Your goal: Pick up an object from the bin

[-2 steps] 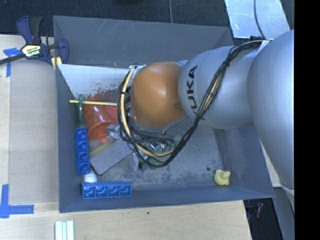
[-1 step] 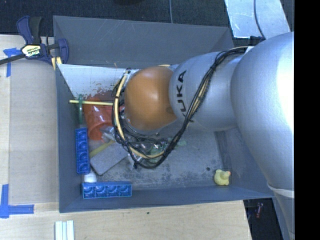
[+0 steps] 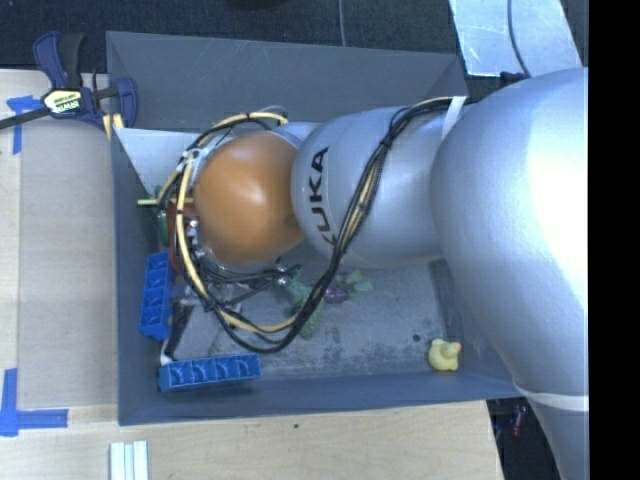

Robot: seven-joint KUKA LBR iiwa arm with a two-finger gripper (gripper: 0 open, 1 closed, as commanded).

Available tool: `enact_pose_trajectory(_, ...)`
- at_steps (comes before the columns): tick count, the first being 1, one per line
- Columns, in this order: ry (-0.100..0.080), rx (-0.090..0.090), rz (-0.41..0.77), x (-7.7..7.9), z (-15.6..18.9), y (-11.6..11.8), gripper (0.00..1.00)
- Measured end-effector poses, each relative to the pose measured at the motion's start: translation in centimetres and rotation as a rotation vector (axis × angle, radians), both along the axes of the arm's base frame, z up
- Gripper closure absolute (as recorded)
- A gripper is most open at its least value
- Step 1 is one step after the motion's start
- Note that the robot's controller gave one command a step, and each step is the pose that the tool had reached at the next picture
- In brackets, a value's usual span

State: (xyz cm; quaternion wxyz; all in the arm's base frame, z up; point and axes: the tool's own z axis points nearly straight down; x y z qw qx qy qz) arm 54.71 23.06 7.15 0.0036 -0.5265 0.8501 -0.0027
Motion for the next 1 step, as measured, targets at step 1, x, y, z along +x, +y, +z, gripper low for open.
enact_pose_trajectory(1, 0.002, 0.000, 0.000, -0.08, -0.01, 0.04, 1.00)
